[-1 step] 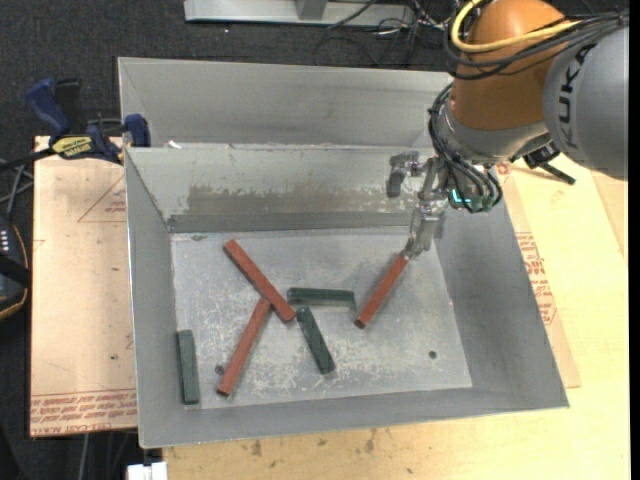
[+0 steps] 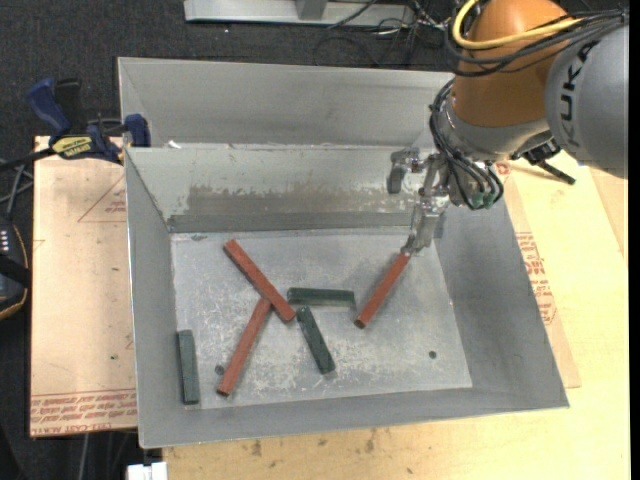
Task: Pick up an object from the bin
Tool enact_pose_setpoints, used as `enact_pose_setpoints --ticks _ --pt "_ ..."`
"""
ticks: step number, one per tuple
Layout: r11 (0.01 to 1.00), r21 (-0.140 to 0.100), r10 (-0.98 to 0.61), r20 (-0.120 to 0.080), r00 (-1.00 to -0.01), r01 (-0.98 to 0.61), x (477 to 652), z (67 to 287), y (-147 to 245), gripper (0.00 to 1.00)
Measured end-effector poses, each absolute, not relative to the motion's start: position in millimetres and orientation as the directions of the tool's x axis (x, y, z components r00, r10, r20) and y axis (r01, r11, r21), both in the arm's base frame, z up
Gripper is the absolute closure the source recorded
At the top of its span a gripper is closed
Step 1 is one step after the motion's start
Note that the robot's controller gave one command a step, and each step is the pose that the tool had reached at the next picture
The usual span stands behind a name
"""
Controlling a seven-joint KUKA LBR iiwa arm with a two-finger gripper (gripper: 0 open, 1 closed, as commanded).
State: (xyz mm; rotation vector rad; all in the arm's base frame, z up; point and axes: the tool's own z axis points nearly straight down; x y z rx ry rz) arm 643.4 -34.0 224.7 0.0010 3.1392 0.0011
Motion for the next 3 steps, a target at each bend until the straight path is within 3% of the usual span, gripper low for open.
enact_pose_setpoints --ticks 1,2,3 --pt "0.997 0.0 -0.075 -0.007 -0.997 -0.075 634.9 179 -29 0.0" --pt "0.944 -0.001 -0.329 -0.006 -0.944 -0.329 631.4 106 -46 0.0" --pt "0.968 0.0 -0.251 -0.002 -0.968 -0.251 629.9 70 -92 1.0"
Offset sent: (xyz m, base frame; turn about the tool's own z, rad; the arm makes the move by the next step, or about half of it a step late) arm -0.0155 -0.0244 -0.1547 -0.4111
